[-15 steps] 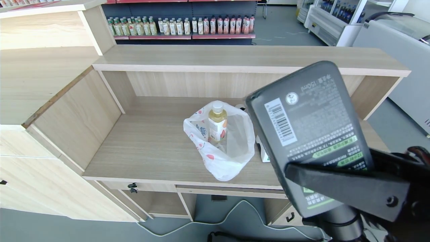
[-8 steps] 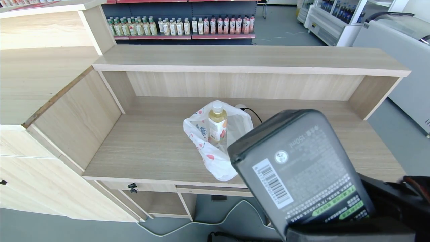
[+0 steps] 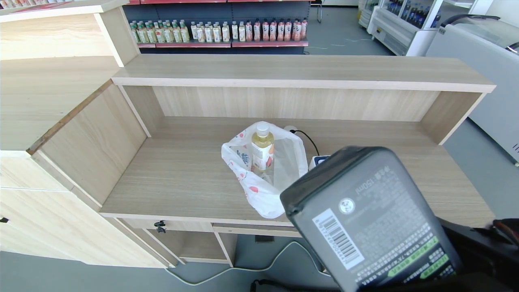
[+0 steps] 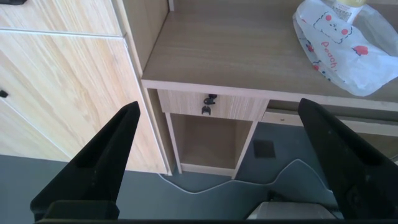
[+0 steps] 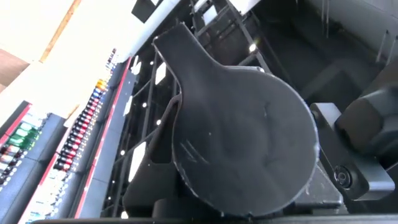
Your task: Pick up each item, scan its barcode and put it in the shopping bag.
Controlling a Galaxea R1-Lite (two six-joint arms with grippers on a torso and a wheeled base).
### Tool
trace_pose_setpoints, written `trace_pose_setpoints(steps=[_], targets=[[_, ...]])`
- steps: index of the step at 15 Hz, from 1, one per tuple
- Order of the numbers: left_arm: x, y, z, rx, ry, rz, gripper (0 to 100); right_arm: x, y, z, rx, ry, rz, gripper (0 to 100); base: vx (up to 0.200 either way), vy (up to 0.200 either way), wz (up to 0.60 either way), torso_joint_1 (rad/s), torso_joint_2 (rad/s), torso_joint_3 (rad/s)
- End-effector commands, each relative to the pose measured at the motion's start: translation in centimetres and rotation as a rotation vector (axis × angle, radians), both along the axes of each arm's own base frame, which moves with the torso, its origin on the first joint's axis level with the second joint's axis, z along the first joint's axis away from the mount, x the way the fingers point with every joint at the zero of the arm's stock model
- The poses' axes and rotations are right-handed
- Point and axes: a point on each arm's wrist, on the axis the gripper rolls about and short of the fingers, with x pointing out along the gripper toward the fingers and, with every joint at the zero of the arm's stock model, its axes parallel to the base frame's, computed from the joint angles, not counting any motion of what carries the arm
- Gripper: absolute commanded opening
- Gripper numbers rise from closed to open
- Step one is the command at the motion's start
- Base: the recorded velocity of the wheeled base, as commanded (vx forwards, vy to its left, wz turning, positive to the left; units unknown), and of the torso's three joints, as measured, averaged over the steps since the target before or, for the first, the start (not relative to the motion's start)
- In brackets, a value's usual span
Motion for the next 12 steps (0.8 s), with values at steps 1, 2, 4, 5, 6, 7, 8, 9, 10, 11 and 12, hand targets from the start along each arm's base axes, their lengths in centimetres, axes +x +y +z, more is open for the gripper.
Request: trace_pose_setpoints(steps=[1, 2, 4, 5, 6, 7, 8, 9, 10, 11, 12], targets=[[0.0, 0.0, 0.0, -0.001, -0.001, 0.001, 100, 0.04, -0.33, 0.02, -0.008, 0.005, -0.007, 0, 0.0, 0.0, 0.0, 0.0, 0.0, 0.0], [0.0, 0.0, 0.0, -0.001, -0.001, 0.001, 100, 0.16, -0.56, 0.08, -0.008, 0.003, -0.009, 0, 0.0, 0.0, 0.0, 0.0, 0.0, 0.0], [0.0, 0.0, 0.0, -0.001, -0.001, 0.0, 100, 0.33, -0.83, 0.15, -0.006, 0.001, -0.023, 0, 0.0, 0.0, 0.0, 0.0, 0.0, 0.0], [0.0, 0.0, 0.0, -0.001, -0.001, 0.001, 100, 0.52, -0.92, 0.18, -0.005, 0.01, -0.032, 0, 0.0, 0.0, 0.0, 0.0, 0.0, 0.0], [0.0, 0.0, 0.0, 0.001, -0.001, 0.001, 100, 0.59, -0.92, 0.2, -0.003, 0.015, -0.035, 0, 0.0, 0.0, 0.0, 0.0, 0.0, 0.0], [0.0, 0.0, 0.0, -0.001, -0.001, 0.001, 100, 0.62, -0.94, 0.2, -0.003, 0.015, -0.036, 0, 0.0, 0.0, 0.0, 0.0, 0.0, 0.0], [0.0, 0.0, 0.0, -0.001, -0.001, 0.0, 100, 0.62, -0.98, 0.23, -0.002, 0.014, -0.038, 0, 0.0, 0.0, 0.0, 0.0, 0.0, 0.0], [0.0, 0.0, 0.0, 0.001, -0.001, 0.001, 100, 0.64, -1.0, 0.22, -0.003, 0.02, -0.039, 0, 0.0, 0.0, 0.0, 0.0, 0.0, 0.0], [0.0, 0.0, 0.0, -0.001, -0.001, 0.001, 100, 0.78, -1.11, 0.22, -0.003, 0.023, -0.048, 0, 0.0, 0.0, 0.0, 0.0, 0.0, 0.0], [0.0, 0.0, 0.0, -0.001, -0.001, 0.0, 100, 0.8, -1.12, 0.22, -0.003, 0.021, -0.049, 0, 0.0, 0.0, 0.0, 0.0, 0.0, 0.0], [0.0, 0.0, 0.0, -0.001, -0.001, 0.001, 100, 0.77, -1.15, 0.25, -0.002, 0.02, -0.049, 0, 0.0, 0.0, 0.0, 0.0, 0.0, 0.0]])
